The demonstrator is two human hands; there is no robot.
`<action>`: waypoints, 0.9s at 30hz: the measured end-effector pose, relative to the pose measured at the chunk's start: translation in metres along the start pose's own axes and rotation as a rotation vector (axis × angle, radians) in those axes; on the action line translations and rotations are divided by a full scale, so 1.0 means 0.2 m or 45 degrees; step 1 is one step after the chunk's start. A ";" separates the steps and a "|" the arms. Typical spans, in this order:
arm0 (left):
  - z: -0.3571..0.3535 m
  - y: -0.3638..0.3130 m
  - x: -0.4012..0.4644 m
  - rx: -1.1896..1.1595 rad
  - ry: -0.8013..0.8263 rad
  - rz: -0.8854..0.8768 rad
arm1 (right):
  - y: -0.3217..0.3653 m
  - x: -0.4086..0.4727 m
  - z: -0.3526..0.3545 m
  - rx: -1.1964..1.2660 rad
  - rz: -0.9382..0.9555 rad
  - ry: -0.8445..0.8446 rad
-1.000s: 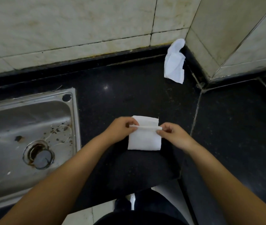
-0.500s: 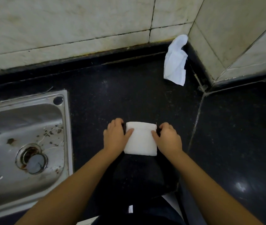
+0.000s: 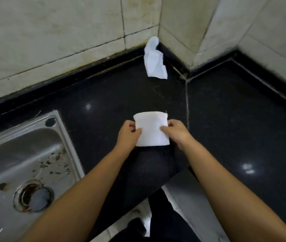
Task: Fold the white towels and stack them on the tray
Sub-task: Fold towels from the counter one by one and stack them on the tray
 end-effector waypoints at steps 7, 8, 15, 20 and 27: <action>-0.41 -0.02 -0.49 -0.315 0.739 0.294 | -0.45 -0.63 0.42 0.791 -0.106 -0.088; -0.50 -0.03 -0.60 -0.317 0.847 0.356 | -0.53 -0.75 0.50 0.842 -0.105 -0.153; -1.15 0.00 -1.49 -0.042 1.404 0.296 | -1.19 -1.70 1.02 1.106 -0.129 -0.823; -1.56 0.14 -2.37 0.144 1.756 0.115 | -1.75 -2.54 1.26 1.094 -0.250 -1.290; -1.97 0.50 -3.61 0.322 2.059 0.041 | -2.48 -3.63 1.53 1.123 -0.376 -1.669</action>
Point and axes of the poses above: each hand's wrist, its own x-axis towards the middle knuckle, its own z-axis out of the back of the hand, y = z × x, the point moved 6 cm from there along x, towards the middle knuckle, and after that the axes turned 5 degrees about -y, right-handed, at the moved point
